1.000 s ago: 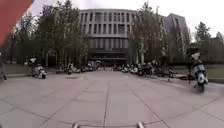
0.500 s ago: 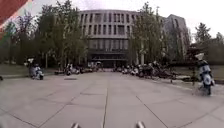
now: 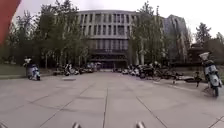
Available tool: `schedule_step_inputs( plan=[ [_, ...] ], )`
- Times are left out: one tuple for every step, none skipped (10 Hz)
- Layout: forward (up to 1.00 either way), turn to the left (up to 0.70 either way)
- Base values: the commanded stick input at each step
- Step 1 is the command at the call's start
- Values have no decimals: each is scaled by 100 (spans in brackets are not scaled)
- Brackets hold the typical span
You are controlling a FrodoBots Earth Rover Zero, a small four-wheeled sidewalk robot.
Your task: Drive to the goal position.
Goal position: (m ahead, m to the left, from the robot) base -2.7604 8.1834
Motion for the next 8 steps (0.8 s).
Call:
schedule_step_inputs(
  plan=[
    [45, 0],
    [45, 0],
    [45, 0],
    [45, 0],
    [45, 0],
    [45, 0],
    [45, 0],
    [45, 0]
  ],
)
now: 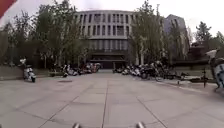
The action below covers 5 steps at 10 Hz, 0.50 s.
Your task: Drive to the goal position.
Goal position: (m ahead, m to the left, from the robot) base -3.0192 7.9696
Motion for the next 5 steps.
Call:
schedule_step_inputs(
  plan=[
    [45, 0],
    [45, 0],
    [45, 0],
    [45, 0],
    [45, 0]
  ],
)
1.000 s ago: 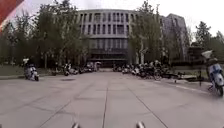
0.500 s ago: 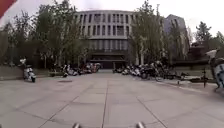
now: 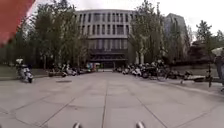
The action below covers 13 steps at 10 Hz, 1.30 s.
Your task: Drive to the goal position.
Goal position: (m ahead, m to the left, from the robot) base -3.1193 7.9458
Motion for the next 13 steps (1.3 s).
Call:
schedule_step_inputs(
  plan=[
    [45, 0],
    [45, 0],
    [45, 0],
    [45, 0],
    [45, 0],
    [45, 0],
    [45, 0],
    [45, 0],
    [45, 0],
    [45, 0],
    [45, 0],
    [45, 0],
    [45, 0]
  ],
)
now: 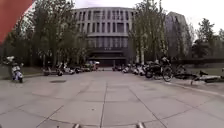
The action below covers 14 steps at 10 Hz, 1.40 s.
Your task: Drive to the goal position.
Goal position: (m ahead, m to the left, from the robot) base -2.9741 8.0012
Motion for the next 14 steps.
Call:
schedule_step_inputs(
  plan=[
    [45, 0],
    [7, 0],
    [0, -7],
    [0, -24],
    [0, -45],
    [0, -45],
    [0, -45],
    [0, -45],
    [0, -45],
    [0, -45],
    [0, -45],
    [0, -45],
    [0, -45],
    [0, -45]
  ],
)
